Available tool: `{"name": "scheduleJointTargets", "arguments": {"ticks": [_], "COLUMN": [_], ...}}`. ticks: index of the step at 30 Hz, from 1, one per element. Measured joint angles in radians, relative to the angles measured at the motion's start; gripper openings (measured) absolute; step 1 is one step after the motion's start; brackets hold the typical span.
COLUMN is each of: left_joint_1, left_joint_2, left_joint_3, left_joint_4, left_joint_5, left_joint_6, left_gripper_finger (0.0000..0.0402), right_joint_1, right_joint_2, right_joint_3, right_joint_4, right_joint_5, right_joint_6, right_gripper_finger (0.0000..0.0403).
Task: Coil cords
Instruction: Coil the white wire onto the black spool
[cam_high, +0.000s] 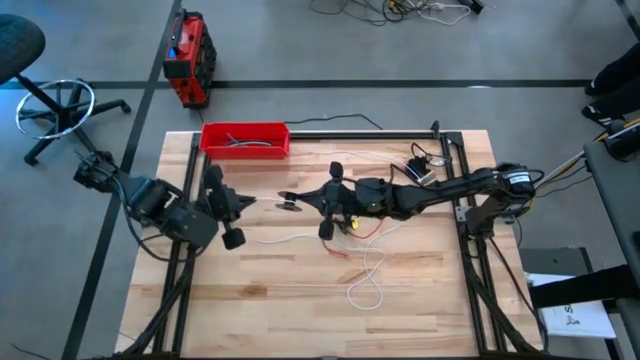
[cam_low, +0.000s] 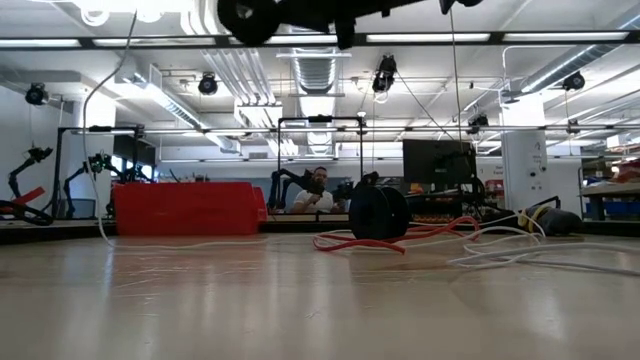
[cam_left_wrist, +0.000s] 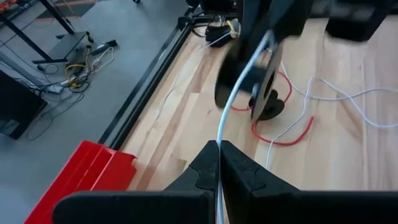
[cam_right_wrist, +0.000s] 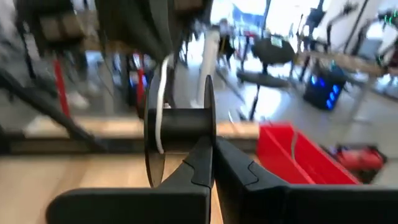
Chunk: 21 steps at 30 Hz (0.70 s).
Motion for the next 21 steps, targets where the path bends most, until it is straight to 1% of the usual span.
{"name": "scheduleJointTargets", "arguments": {"ticks": [4,7,9,12,16,18,21], "left_joint_1": [0.000,0.000,0.000,0.004,0.024,0.033,0.047], "left_joint_2": [-0.010,-0.012,-0.016,-0.016,-0.006,0.001,0.004], "left_joint_3": [-0.083,-0.147,-0.198,-0.283,-0.422,-0.486,-0.549], "left_joint_4": [0.080,0.175,0.288,0.540,1.003,1.204,1.392], "left_joint_5": [-0.015,-0.028,-0.063,-0.119,-0.113,-0.112,-0.112], "left_joint_6": [0.005,0.007,0.034,0.155,0.399,0.482,0.523], "left_gripper_finger": [0.0000,0.0000,0.0000,0.0000,0.0000,0.0000,0.0000], "right_joint_1": [0.004,0.005,0.006,0.008,0.010,0.012,0.014], "right_joint_2": [-0.003,-0.003,0.009,0.033,0.090,0.114,0.140], "right_joint_3": [-0.001,-0.009,-0.013,-0.013,-0.012,-0.007,-0.003], "right_joint_4": [0.150,0.239,0.300,0.401,0.553,0.581,0.574], "right_joint_5": [-0.084,-0.097,-0.098,-0.098,-0.077,-0.024,0.074], "right_joint_6": [0.020,0.054,0.077,0.110,0.164,0.166,0.138], "right_gripper_finger": [0.0000,0.0000,0.0000,0.0000,0.0000,0.0000,0.0000]}}
